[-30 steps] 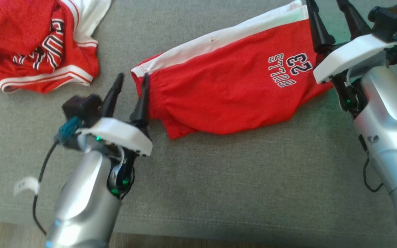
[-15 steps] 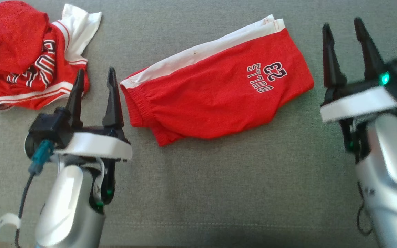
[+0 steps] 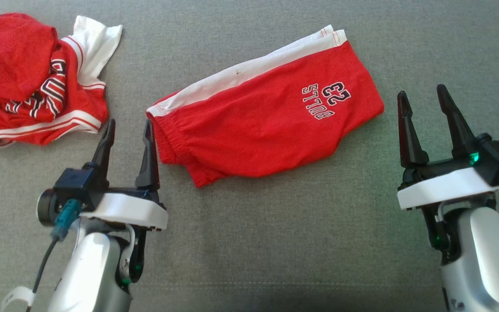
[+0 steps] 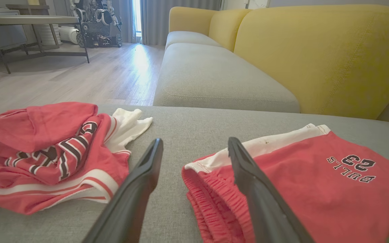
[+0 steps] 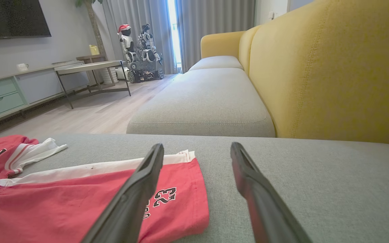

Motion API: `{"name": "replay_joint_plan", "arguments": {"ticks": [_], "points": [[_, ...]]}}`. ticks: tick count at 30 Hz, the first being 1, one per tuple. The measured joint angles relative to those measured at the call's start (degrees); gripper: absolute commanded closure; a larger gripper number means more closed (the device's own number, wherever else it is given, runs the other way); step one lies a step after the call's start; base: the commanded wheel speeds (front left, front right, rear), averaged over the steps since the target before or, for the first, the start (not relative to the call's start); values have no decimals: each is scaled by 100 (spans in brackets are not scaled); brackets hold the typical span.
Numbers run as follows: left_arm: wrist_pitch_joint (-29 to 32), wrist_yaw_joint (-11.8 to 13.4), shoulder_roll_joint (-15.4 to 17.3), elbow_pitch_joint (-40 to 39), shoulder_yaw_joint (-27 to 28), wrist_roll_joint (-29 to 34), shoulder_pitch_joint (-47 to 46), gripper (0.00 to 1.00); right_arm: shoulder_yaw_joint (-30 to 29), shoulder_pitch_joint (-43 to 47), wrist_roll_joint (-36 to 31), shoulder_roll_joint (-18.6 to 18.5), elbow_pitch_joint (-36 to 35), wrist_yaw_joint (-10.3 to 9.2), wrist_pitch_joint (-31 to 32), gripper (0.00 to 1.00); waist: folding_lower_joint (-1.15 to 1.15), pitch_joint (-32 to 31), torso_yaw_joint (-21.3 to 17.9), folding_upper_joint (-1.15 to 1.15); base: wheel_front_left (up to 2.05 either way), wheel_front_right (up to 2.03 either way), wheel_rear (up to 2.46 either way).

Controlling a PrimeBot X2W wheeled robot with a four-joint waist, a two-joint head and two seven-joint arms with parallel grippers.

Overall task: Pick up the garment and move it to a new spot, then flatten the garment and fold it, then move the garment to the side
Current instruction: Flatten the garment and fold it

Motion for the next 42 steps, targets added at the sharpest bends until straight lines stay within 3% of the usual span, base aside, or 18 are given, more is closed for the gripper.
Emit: {"name": "replay_joint_plan", "arguments": {"ticks": [25,32,42], "points": [[1,4,16,5,-82,42,-4,0,-37,-6,-49,57,-146,0,359,0,0,39,42,0,0,0,0],[1,-51,-1,-37,-140,138,-232,0,141,-716,29,-287,816,0,682,0,0,307,170,0,0,0,0],[0,-157,-144,-55,-200,250,-536,0,398,-1216,202,-427,2111,0,1174,0,0,671,429,0,0,0,0]]}}
